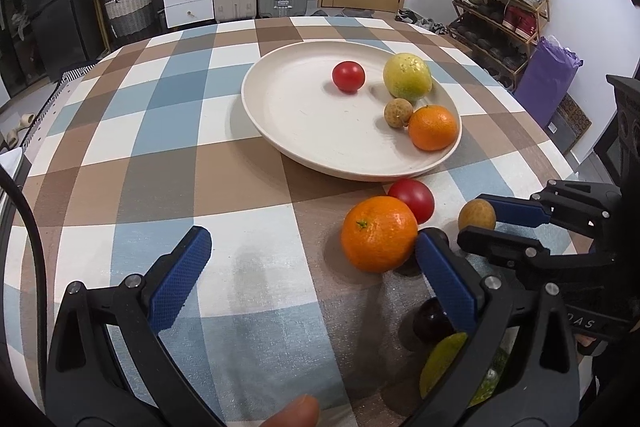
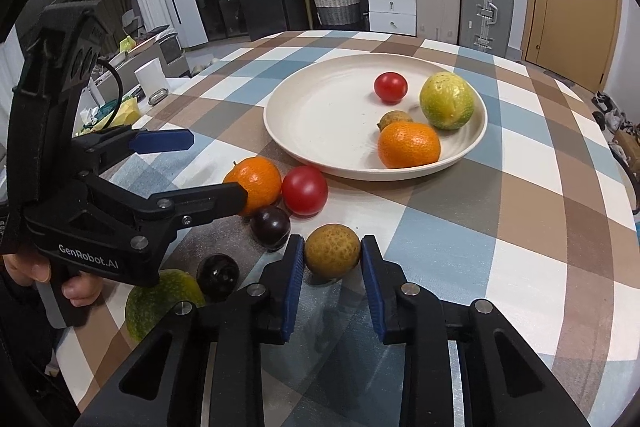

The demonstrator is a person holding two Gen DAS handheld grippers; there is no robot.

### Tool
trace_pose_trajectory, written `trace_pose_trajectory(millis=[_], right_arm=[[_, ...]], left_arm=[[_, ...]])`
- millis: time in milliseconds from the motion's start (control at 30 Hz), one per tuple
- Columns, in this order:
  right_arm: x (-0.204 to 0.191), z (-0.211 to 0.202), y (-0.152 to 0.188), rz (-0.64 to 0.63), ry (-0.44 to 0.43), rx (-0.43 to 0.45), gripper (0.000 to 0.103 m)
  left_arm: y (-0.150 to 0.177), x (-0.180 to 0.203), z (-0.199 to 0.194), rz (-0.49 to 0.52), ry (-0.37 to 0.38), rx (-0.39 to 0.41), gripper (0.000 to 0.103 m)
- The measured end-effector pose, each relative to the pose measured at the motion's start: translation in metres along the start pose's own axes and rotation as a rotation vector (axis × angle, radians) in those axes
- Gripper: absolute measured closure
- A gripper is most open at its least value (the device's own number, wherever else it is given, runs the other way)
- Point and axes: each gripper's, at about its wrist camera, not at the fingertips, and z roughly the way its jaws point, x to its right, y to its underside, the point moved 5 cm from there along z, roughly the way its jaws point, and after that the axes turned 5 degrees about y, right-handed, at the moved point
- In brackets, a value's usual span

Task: Organize fruits
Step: 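Move the right tool fingers around another small brown round fruit, then grasp the tangerine with the left tool while the right tool grasps the brown fruit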

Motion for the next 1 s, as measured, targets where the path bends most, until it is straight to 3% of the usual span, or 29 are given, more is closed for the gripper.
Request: trace_pose_trajectory(millis=[233,500,667,833,1000], right_arm=[[0.006,-0.003,0.001,0.016,0.013,0.005,0.073],[0.011,-0.006,0.001,0.027,0.025,0.01,0.074],[0.011,-0.007,0.001,0.028,0.025,0.011,0.073],[0.011,-0.007,0.001,0.029,0.024,0.015,0.073],[0.01,-0.009,0.0,0.03,0.026,0.02,0.074]], left_arm=[[-0.001,0.0,0.004,-0.024,0.049,-0.006,0.002],[-0.002,0.008,0.006,-0.039,0.174,-0.02,0.032],[-0.002,0.019,0.003,-0.01,0.249,-0.02,0.059],[-0.001,0.023,-0.001,0.008,0.23,-0.014,0.066],[0.001,0.018,-0.004,-0.006,0.221,-0.011,0.066]])
